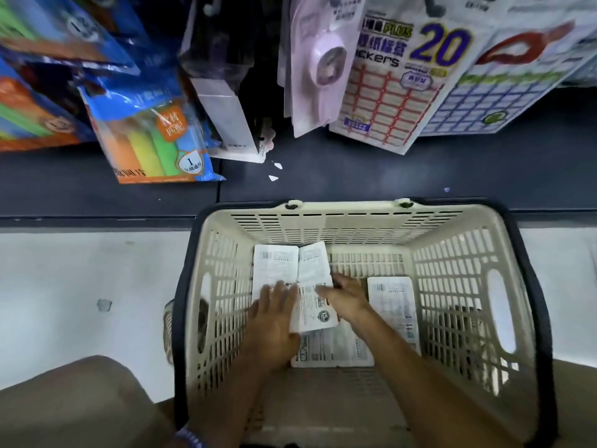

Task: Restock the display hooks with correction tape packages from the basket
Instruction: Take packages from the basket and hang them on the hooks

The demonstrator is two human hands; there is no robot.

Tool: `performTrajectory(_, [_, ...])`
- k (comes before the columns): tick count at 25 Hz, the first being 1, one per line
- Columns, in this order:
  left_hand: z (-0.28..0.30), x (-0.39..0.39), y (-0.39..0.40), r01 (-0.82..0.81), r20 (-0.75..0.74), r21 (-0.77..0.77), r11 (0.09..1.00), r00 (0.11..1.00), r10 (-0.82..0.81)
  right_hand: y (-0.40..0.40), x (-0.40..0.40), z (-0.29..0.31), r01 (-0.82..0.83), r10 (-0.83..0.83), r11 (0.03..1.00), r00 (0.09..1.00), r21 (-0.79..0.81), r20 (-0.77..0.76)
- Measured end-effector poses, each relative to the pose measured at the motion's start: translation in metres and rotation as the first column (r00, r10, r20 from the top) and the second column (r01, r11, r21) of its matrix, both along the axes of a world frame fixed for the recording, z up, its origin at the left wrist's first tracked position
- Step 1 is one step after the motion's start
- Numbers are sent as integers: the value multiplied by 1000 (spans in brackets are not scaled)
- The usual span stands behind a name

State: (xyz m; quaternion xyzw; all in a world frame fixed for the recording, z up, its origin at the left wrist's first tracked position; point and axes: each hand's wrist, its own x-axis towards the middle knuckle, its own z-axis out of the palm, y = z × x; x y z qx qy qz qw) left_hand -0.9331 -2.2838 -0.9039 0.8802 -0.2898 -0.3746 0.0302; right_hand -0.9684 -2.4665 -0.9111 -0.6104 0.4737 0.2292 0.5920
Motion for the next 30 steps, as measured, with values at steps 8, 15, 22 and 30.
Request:
performTrajectory(8, [21, 11, -21, -581, -319, -358, 731, 812, 489, -70, -17, 23, 57, -57, 998, 998, 20, 18])
performTrajectory(15, [18, 27, -30, -973, -523, 7, 232, 194, 830, -35, -34, 49, -86, 214, 884, 948, -459, 234])
performTrajectory(22, [13, 42, -12, -962, -639, -18, 273, 221, 737, -6, -32, 61, -103, 601, 627, 694, -772, 396])
performTrajectory(30, [15, 37, -7, -951, -612, 77, 299, 192, 767, -16, -46, 24, -466, 771, 418, 636, -780, 34])
